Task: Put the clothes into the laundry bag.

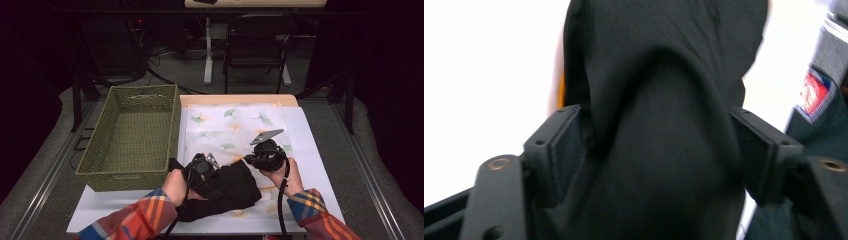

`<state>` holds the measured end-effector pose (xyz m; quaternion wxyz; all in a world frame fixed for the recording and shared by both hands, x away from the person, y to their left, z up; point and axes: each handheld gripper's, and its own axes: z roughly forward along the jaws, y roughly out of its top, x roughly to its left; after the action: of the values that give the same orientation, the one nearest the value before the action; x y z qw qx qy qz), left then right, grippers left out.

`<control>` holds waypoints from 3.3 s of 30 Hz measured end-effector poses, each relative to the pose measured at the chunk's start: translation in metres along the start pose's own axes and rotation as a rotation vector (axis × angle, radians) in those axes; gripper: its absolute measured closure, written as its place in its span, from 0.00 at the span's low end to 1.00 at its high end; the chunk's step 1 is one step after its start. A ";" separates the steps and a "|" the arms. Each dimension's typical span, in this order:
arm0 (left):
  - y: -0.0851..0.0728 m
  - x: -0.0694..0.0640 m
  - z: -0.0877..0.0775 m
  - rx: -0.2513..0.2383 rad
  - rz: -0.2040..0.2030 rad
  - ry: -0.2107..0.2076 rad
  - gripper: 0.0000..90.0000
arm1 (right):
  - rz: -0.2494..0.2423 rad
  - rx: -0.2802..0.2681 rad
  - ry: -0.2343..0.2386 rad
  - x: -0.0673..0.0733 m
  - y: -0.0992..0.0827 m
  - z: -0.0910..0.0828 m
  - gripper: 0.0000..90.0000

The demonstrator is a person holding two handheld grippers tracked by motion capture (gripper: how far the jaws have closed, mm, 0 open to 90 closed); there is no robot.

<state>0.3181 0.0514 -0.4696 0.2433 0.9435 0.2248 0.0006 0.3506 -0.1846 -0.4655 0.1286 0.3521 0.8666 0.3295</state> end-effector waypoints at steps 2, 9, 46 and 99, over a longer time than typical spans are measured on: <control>-0.005 -0.001 -0.007 0.002 0.033 -0.009 0.26 | -0.002 -0.001 -0.001 0.000 0.000 0.000 0.99; -0.023 0.003 0.006 0.012 0.028 -0.078 0.18 | 0.004 0.004 -0.003 -0.001 0.000 0.001 0.99; -0.024 -0.011 0.017 -0.139 -0.092 0.006 0.29 | 0.033 -0.037 -0.012 0.000 0.004 -0.013 0.99; -0.001 -0.019 0.024 -0.228 -0.094 0.051 0.25 | 0.049 -0.042 0.012 0.007 0.003 -0.015 0.99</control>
<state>0.3028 0.0332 -0.4888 0.3429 0.8978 0.2735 0.0388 0.3401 -0.1856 -0.4523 0.1226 0.3686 0.8512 0.3530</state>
